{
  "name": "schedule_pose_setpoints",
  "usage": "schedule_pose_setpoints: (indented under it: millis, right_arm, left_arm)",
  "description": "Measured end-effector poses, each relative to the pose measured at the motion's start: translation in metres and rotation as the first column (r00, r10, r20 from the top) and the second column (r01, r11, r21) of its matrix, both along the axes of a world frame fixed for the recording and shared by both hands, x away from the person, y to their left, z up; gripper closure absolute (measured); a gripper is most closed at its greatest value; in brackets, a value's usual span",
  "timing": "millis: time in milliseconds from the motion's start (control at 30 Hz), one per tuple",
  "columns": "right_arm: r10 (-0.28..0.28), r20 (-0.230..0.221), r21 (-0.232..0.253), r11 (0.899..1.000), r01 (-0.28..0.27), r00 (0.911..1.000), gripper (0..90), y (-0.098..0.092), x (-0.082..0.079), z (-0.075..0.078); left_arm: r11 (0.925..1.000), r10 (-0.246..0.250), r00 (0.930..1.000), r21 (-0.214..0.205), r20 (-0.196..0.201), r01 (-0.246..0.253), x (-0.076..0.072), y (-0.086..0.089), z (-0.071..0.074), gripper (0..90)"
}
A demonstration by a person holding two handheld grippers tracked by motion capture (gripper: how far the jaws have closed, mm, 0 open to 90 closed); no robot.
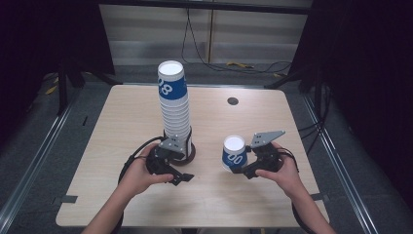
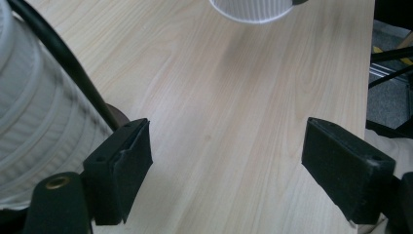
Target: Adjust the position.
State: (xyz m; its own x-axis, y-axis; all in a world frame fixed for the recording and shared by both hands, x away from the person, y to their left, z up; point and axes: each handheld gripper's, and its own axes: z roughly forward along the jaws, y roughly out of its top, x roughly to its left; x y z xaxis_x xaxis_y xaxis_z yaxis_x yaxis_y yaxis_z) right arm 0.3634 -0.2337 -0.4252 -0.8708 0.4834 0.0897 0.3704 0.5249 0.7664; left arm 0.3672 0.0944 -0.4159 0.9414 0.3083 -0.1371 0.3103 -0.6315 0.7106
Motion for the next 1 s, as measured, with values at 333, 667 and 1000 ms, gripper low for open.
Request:
schedule_pose_setpoints:
  millis: [333, 667, 1000]
  right_arm:
    - [0.016, -0.013, -0.009, 1.0, -0.016, 0.9998, 16.9, 0.002, -0.004, -0.006]
    - [0.035, -0.023, -0.024, 0.999, -0.036, 0.9991, 17.0, 0.005, -0.006, -0.009]
    - [0.069, -0.047, -0.088, 0.993, -0.073, 0.9965, 17.5, 0.01, -0.013, -0.007]
  left_arm:
    - [0.9996, -0.027, 0.9996, 0.005, -0.005, 0.027, 0.0, -0.012, -0.004, 18.5]
    - [0.9991, -0.033, 0.9995, -0.026, 0.004, 0.033, 0.002, -0.021, -0.005, 18.5]
    - [0.9978, -0.061, 0.9981, -0.024, -0.002, 0.061, 0.004, -0.034, -0.009, 18.5]
